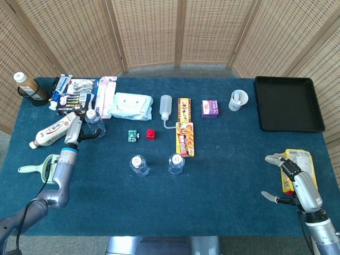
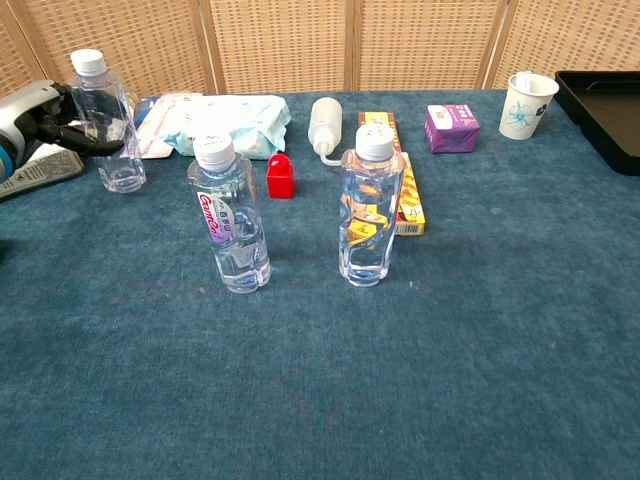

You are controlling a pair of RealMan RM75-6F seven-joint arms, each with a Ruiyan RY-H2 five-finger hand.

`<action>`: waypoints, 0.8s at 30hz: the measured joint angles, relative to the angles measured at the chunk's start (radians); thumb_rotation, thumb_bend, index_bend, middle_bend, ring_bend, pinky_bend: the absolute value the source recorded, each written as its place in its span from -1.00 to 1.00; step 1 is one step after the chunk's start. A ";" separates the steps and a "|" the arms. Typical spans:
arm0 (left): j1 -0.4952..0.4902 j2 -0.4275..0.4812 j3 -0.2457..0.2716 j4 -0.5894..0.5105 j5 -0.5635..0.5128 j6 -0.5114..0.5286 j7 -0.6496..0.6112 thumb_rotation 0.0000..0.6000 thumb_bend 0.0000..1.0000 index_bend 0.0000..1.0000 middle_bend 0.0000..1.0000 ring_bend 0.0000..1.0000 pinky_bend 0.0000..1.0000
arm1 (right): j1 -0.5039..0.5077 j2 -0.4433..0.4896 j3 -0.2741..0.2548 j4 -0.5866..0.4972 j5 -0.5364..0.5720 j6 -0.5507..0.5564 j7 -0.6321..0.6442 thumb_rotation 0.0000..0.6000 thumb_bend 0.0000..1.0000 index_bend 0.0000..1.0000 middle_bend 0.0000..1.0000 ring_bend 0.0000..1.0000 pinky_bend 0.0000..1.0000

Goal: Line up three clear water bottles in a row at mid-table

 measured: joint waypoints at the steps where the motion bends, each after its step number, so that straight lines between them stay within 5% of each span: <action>1: 0.004 0.004 0.003 -0.006 0.007 0.005 -0.008 1.00 -0.27 -0.25 -0.42 -0.61 -0.28 | 0.000 0.000 0.000 -0.001 -0.001 0.000 -0.001 1.00 -0.89 -0.57 -0.53 -0.63 -0.57; 17: 0.116 0.244 0.156 -0.256 0.253 0.152 -0.309 1.00 -0.34 -0.25 -0.42 -0.61 -0.29 | 0.002 -0.004 -0.004 -0.022 -0.015 -0.006 -0.046 1.00 -0.89 -0.57 -0.53 -0.63 -0.57; 24: 0.142 0.306 0.275 -0.302 0.412 0.239 -0.409 1.00 -0.37 -0.25 -0.42 -0.61 -0.30 | 0.007 -0.007 -0.007 -0.035 -0.019 -0.018 -0.069 1.00 -0.89 -0.57 -0.53 -0.63 -0.57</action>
